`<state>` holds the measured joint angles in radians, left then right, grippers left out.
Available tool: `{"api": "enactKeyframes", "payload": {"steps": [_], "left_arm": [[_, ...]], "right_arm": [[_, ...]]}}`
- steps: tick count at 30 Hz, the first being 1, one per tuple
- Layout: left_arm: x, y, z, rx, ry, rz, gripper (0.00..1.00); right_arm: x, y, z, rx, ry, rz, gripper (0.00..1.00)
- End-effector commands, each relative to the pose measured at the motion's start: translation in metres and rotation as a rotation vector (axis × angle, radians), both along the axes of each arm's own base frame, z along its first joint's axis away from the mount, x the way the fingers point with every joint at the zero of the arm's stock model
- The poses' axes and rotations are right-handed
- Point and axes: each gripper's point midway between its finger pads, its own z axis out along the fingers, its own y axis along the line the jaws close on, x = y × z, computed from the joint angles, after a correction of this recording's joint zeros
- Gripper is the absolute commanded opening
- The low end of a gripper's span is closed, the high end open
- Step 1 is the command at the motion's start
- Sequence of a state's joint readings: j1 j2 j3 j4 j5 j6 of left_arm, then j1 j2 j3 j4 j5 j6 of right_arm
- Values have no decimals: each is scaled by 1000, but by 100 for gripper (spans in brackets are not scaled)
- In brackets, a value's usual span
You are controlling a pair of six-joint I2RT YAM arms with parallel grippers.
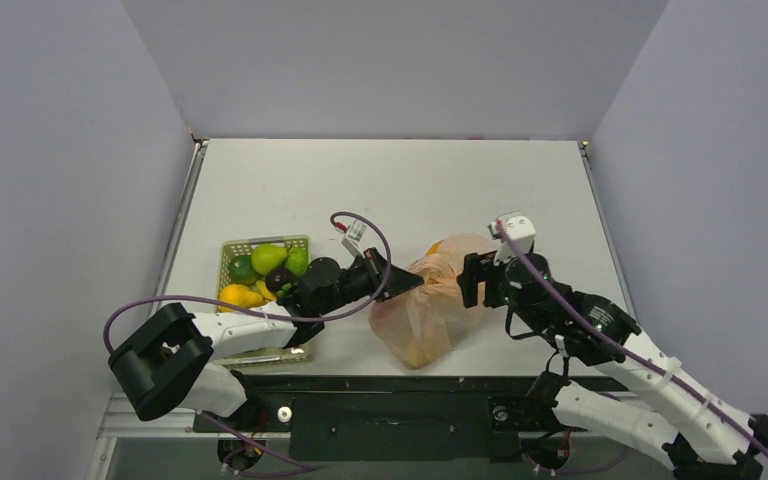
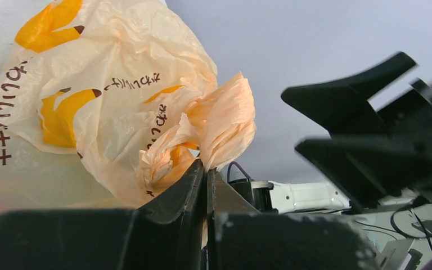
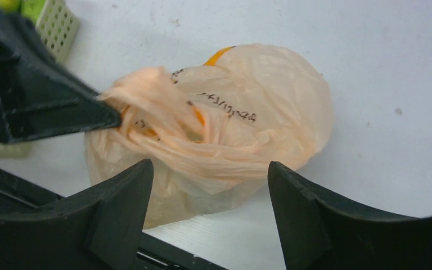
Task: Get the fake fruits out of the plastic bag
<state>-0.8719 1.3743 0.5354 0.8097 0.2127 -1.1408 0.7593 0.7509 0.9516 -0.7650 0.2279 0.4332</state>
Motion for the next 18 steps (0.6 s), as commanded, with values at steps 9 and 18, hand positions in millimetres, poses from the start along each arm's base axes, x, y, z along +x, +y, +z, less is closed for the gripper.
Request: {"api": "enactKeyframes", "payload": {"steps": [9,18], "left_arm": [[14,3,20,-25,13,22,0],[9,6,19,-24,13,14,0]], "right_arm": [[-15,42,-17,-1240,-468,272,79],[11,46,-26,-1280,-458,186,70]]}}
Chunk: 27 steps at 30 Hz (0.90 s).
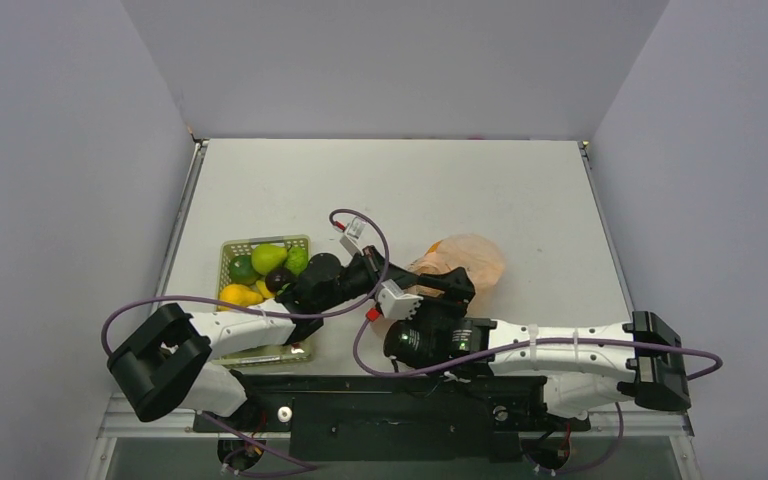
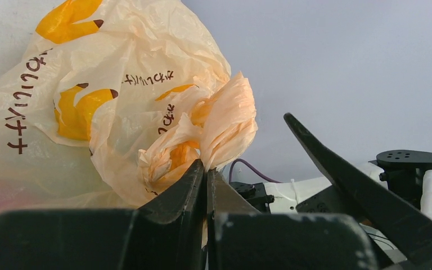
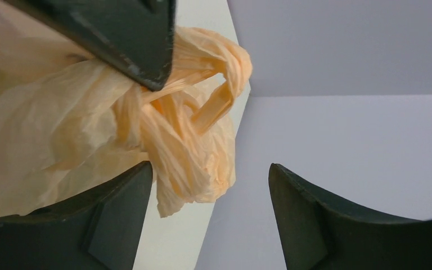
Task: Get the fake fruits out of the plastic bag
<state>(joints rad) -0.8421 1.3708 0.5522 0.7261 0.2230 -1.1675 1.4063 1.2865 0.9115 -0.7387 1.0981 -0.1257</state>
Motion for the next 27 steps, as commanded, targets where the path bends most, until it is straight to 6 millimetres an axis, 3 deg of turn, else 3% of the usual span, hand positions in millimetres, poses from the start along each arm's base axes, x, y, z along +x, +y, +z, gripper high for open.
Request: {"api": "enactKeyframes", "payload": {"steps": [1,5,8,13,18,22,23,26,27], "left_arm": [[1,1,29,-60,-55,-6,0],[1,1,30,-58,-55,-7,0],[3,3,29,-50,-50,-1,0],[10,10,29,-45,-46,23,0],[19,18,32,-48,-40,63,0],[22,19,30,-44,-32,82,0],[23,19,31,-49,-30,85,0],[23,17,30,-61,-24,82,0],[21,15,33,-72,-30,77,0]], "right_arm": [[19,-6,15,-20,-101,-70,68],[31,-6,3,4,-47,-75,53],[33,-8,7,55,-45,-89,25],[24,3,7,366,98,-14,2],[18,12,17,871,326,143,0],[25,4,49,1337,285,165,0],[25,-2,60,1427,250,166,0],[42,-28,68,1798,176,0,0],[50,-47,69,1891,96,-90,0]]}}
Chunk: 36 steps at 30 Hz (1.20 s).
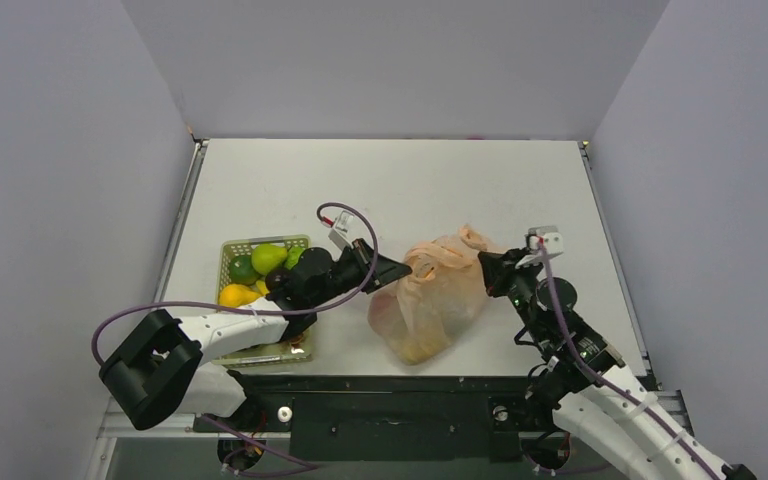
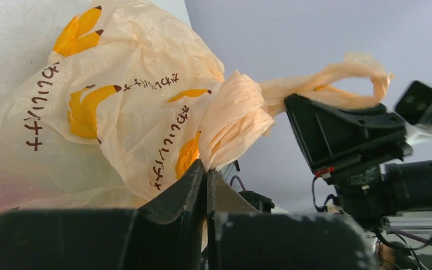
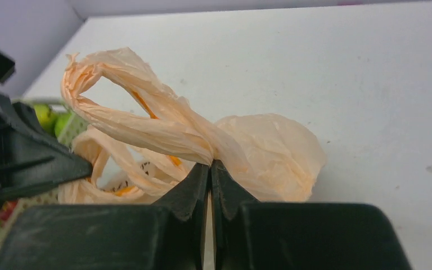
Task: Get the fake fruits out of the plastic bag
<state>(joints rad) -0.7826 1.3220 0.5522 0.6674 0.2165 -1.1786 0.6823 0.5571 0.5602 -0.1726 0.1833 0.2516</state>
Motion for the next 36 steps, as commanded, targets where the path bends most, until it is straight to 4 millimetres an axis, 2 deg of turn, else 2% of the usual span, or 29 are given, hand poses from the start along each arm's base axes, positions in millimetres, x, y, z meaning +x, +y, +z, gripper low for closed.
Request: {"api": "enactKeyframes", "payload": {"steps": [1,2,4,7,8,9,10,11,12,13,15,17,18,19,20,21,22,23,24,25,26,27,28,29,30,31,32,34,36], "left_arm": [[4,-4,27,-74,-50,15,0],[2,-6,26,-74,-51,10,0],[0,-8,26,-64,-60,9,0],[-7,-16,30,-26,-101,-17,0],[-9,-15,20,49,-112,-19,4],[-10,-21,31,70,-141,-7,8],[-13,-18,17,177,-155,-15,19],[-15,-18,15,269,-195,-15,32],[-17,-17,20,300,-221,-8,39],[-17,-15,22,380,-264,4,51],[-19,-11,31,487,-341,18,61],[-21,-7,39,622,-432,13,66],[-22,-11,56,650,-486,27,66],[-22,-9,46,764,-539,-14,68],[-22,-16,68,776,-591,-8,68],[-20,-15,52,897,-626,-65,69],[-17,-21,71,922,-689,-71,70],[-15,-23,54,1003,-684,-119,70],[-13,-30,69,1012,-733,-138,70],[-12,-35,53,1072,-728,-188,70],[-13,-41,61,1085,-764,-216,70],[-11,-49,50,1119,-765,-252,71],[-13,-55,55,1122,-790,-284,70],[-12,-63,43,1145,-786,-317,71],[-12,-69,46,1142,-792,-330,71],[-10,-75,33,1167,-780,-351,71],[-6,-78,36,1183,-799,-351,72],[3,-88,23,1225,-791,-348,71],[10,-96,24,1227,-788,-315,69]], "right_arm": [[13,-8,18,668,98,-176,0],[18,-25,16,743,94,-264,0],[22,-34,-3,870,152,-341,0],[26,-35,-18,912,198,-370,0],[28,-33,-21,892,208,-372,0],[29,-34,-21,861,210,-376,0],[29,-34,-19,845,205,-375,0],[28,-36,-22,806,205,-379,0],[27,-38,-22,767,199,-381,0],[26,-39,-19,751,188,-375,0],[24,-38,-17,696,188,-360,0],[22,-37,-16,643,200,-345,0],[21,-37,-16,624,203,-339,0],[20,-36,-15,621,204,-328,0],[19,-35,-14,616,203,-320,0],[18,-34,-12,619,200,-310,0],[18,-34,-11,622,198,-306,0],[17,-32,-10,624,199,-298,0],[16,-31,-9,625,200,-291,0],[16,-31,-7,628,199,-286,0],[16,-30,-7,629,199,-282,0],[15,-30,-6,627,198,-282,0],[15,-30,-5,627,198,-279,0],[15,-30,-4,627,197,-278,0],[15,-30,-4,625,198,-276,0],[15,-29,-1,625,195,-272,0],[15,-28,-1,623,198,-268,0],[15,-28,0,617,197,-267,0],[16,-29,2,609,194,-269,0]]}}
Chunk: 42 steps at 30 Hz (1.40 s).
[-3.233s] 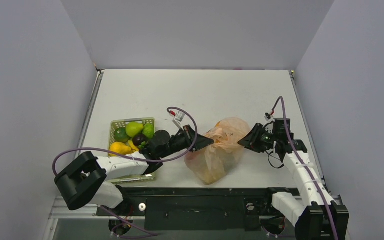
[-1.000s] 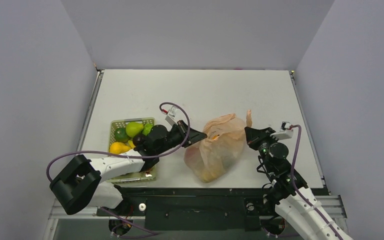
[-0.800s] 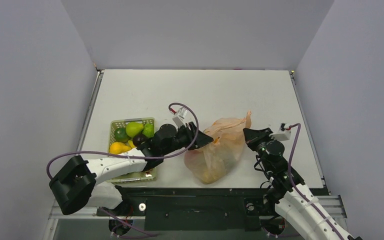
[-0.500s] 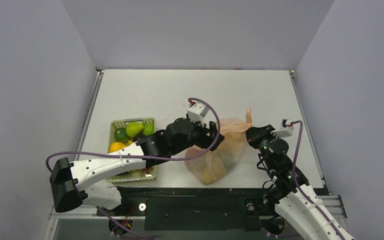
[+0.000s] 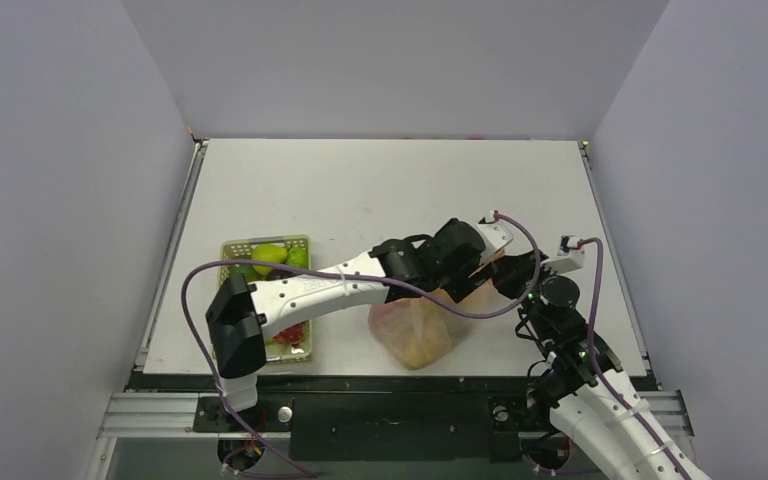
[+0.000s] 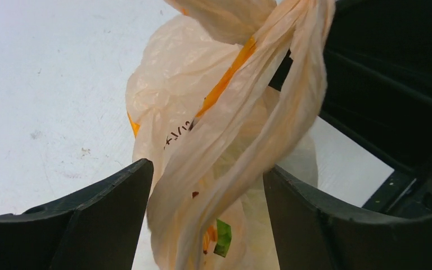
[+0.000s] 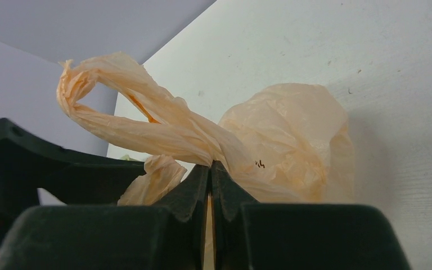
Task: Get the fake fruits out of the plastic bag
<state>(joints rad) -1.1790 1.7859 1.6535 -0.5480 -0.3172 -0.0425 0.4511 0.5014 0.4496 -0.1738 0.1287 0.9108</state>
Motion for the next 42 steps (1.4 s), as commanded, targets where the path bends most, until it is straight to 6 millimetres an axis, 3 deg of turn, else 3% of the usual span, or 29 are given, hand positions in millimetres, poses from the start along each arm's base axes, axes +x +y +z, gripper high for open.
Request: {"api": "enactKeyframes", "payload": {"steps": [1,2,5,8,9,10,12,16,17,18,19,23,24,25,26,27,28,29,31,34,35,36,38,42], "left_arm": [[15,-5,16,36,-77,23,64],[18,-8,19,6,-74,58,59],[30,0,36,-85,-106,212,21],[34,14,63,-222,-117,341,4],[35,18,62,-269,-101,395,0],[33,24,75,-325,-95,418,0],[28,36,76,-423,-59,478,0],[16,48,103,-714,23,515,0],[12,52,129,-835,30,509,0],[11,58,124,-855,37,518,0],[10,65,141,-935,44,527,0],[18,87,161,-1015,43,569,0],[22,90,169,-1030,49,558,0],[24,91,170,-1025,56,552,0],[28,91,176,-1036,80,527,0],[31,90,172,-1018,100,520,0],[35,90,174,-1015,135,493,0],[38,86,169,-999,158,484,0],[45,81,168,-981,201,453,0],[43,66,151,-927,253,401,0],[44,60,139,-903,272,397,0],[45,58,134,-896,284,400,0],[46,52,116,-867,310,404,3],[53,47,85,-837,344,433,26]], "right_arm": [[3,0,30,-4,-63,7,0],[4,-2,32,-9,-66,-1,0],[5,-9,33,-48,-54,-29,0],[7,-26,36,-106,-6,-119,0],[11,-34,34,-128,15,-162,0],[11,-37,39,-132,22,-178,0],[16,-40,45,-133,34,-212,0],[26,-45,61,-56,50,-300,0],[30,-50,60,-51,64,-344,0],[31,-52,70,-9,55,-369,0],[36,-54,80,3,43,-394,0],[60,-57,123,-26,5,-424,0],[69,-61,121,-74,25,-437,0],[74,-64,139,-91,-2,-439,0],[84,-67,138,-114,14,-443,0],[88,-70,153,-130,-14,-438,0],[96,-70,152,-148,-3,-426,0],[98,-71,163,-168,-26,-411,0],[103,-66,167,-204,-30,-363,0],[96,-64,161,-222,-30,-326,0],[94,-64,149,-230,-16,-318,0],[88,-61,149,-220,-28,-296,0],[78,-58,122,-228,4,-259,0],[56,-56,96,-231,24,-211,0]]}}
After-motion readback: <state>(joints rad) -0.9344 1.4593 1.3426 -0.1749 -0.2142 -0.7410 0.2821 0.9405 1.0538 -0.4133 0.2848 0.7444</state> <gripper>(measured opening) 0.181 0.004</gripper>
